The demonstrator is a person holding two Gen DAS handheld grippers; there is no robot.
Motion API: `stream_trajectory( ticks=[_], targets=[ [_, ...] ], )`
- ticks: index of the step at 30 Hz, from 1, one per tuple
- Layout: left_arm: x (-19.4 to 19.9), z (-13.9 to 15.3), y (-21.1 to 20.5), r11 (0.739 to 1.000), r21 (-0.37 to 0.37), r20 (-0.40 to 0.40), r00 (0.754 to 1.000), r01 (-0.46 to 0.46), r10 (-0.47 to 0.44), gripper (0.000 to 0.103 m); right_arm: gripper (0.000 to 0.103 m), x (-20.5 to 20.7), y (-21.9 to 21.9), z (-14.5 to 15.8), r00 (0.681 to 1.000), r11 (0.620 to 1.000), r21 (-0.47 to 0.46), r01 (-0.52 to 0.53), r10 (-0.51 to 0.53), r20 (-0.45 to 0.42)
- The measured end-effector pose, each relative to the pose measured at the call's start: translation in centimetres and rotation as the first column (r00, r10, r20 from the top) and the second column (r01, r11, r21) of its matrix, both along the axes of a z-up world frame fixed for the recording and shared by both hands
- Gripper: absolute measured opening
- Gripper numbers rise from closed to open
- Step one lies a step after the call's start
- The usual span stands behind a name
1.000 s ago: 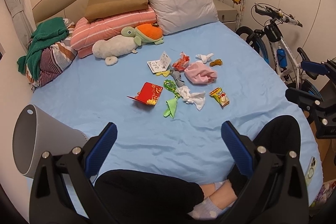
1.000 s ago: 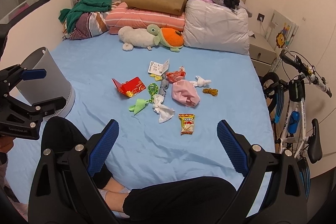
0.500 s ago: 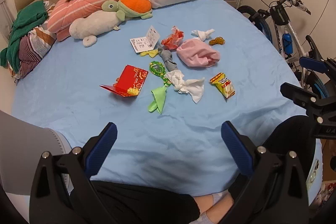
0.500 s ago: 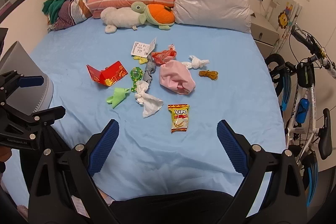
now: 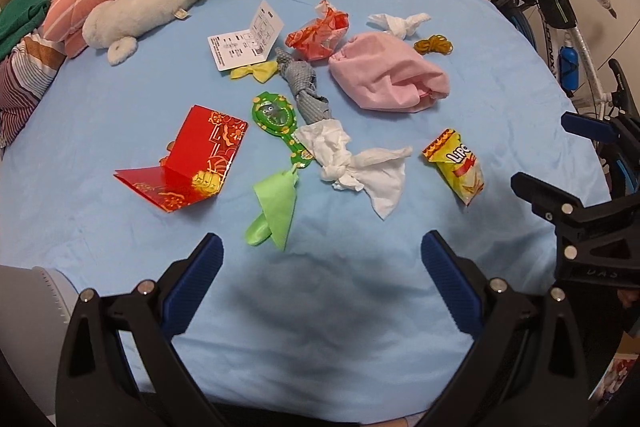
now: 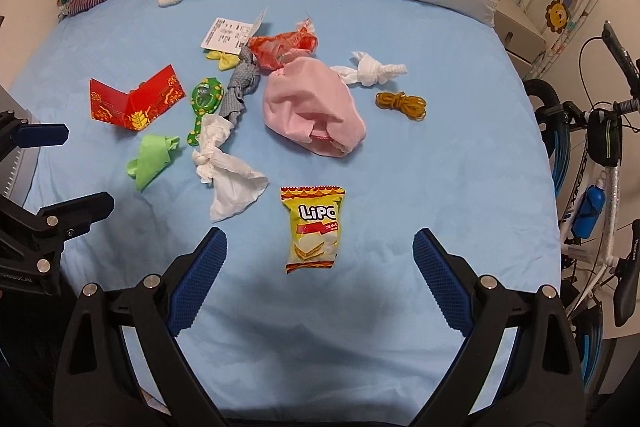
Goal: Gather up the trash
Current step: 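Grasp the white tissue with the left tool while the right tool grasps the yellow LIPO bag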
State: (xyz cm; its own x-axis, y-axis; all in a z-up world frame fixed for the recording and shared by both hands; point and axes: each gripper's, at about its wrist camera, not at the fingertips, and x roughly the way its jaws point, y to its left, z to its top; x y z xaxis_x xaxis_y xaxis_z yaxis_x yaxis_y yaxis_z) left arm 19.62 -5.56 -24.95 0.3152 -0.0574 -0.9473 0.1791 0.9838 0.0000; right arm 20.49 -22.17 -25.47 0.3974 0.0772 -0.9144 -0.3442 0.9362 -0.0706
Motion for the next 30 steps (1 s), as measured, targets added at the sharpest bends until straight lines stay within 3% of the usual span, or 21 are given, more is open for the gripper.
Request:
stream_trajectory(
  ticks=[11,20,22,23,25,27,29,30],
  targets=[
    [5.3,-6.7,-0.3,1.0,0.01,-0.081,0.997,0.014,-0.013,0.099,0.091,3.3,0.1,-7.6,0.997,0.994,-0.107,-0.028,0.019,-0.08],
    [7.4,-9.9,-1.4,0.998,0.017,-0.088,0.994,0.059,-0.057,0.099,0.091,4.5,0.0,-10.9,0.989,0.995,-0.094,-0.037,0.023,-0.146],
    [7.6,-10.1,-1.6,0.998,0.013,-0.08,0.995,0.067,-0.065,0.096,0.087,4.6,-0.1,-11.3,0.987,0.996,-0.085,-0.038,0.025,-0.156],
    [7.5,-10.2,-1.8,0.997,0.015,-0.076,0.995,0.073,-0.072,0.095,0.08,4.6,-0.2,-11.5,0.986,0.996,-0.08,-0.042,0.029,-0.162],
    [7.3,-10.3,-2.1,0.996,0.027,-0.07,0.994,0.089,-0.087,0.063,0.071,4.5,-0.1,-11.8,0.981,0.997,-0.059,-0.055,0.043,-0.187],
    [7.4,-10.6,-2.4,0.995,0.015,-0.08,0.992,0.103,-0.101,0.053,0.064,4.4,-0.2,-11.9,0.979,0.998,-0.035,-0.061,0.053,-0.197],
    [6.9,-10.6,-2.9,0.993,-0.002,-0.078,0.99,0.121,-0.121,0.039,0.047,4.2,-0.2,-11.8,0.976,0.997,-0.001,-0.072,0.071,-0.207],
    [6.6,-10.5,-3.2,0.991,-0.005,-0.077,0.988,0.131,-0.131,0.035,0.047,4.0,-0.2,-11.7,0.974,0.997,0.014,-0.075,0.077,-0.214]
  ],
)
